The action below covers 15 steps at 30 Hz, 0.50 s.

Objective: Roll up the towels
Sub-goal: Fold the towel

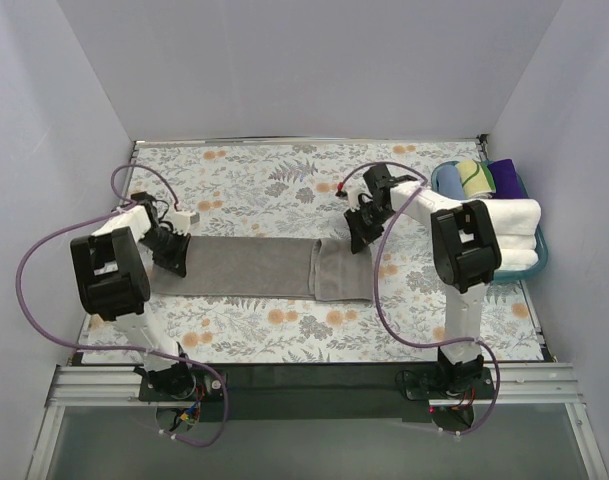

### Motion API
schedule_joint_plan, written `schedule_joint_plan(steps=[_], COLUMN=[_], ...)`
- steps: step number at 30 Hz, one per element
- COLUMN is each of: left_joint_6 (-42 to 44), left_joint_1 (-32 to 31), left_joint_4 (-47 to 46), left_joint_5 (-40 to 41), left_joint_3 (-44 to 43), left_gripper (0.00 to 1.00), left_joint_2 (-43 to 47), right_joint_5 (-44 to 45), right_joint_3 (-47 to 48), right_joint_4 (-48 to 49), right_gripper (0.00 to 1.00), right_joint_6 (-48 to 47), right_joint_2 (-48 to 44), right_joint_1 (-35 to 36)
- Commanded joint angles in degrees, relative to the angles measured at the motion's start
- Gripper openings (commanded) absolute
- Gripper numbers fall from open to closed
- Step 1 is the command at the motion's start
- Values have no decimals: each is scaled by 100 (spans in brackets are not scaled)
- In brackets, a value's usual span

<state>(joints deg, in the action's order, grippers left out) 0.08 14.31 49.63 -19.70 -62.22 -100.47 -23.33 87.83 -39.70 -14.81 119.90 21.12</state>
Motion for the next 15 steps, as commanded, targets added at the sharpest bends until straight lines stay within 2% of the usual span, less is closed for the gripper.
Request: schedule_joint_plan(steps=[1, 3, 7, 8, 9, 10, 11, 12, 13, 15], left_joint_6=[-157, -157, -34, -34, -34, -34, -43, -60, -95, -139], left_joint_1=[-261, -558, -1271, -1351, -1786, -1921, -2045, -2246, -2335, -2476], left_joint_4=[-506, -454, -252, -173, -16, 47, 91, 143, 144, -179], left_joint_5=[318, 274, 108, 20, -24, -94, -165, -261, -271, -210], left_joint_3=[-762, -1220, -2713, -3613, -4075, -4653, -5642, -6244, -6729, -7668], left_gripper=[0, 0, 2, 4, 7, 10, 22, 27, 29, 43], left_joint_2=[-551, -1201, -2466, -2739, -3368, -3661, -3995, -4268, -4784, -5052], right_joint_5=[-274, -697, -1461, -1533, -1525, -1438, -1376, -1341, -1210, -1113], right_joint_3=[-1194, -1636, -2488, -2542, -2578, -2587, -2596, -2570, -2543, -2403], right_joint_4=[-503, -731, -1074, -1179, -1197, -1215, -1215, -1207, -1215, -1215], right_gripper=[13, 20, 31, 36, 38, 40, 44, 44, 46, 47], right_joint_6=[-206, -530, -971, -997, -989, -963, -936, -919, -866, -831], right_joint_2=[-624, -993, -1503, -1687, -1785, -1881, -2074, -2163, -2250, -2453], right_joint_1=[58, 198, 454, 445, 445, 419, 393, 358, 262, 130])
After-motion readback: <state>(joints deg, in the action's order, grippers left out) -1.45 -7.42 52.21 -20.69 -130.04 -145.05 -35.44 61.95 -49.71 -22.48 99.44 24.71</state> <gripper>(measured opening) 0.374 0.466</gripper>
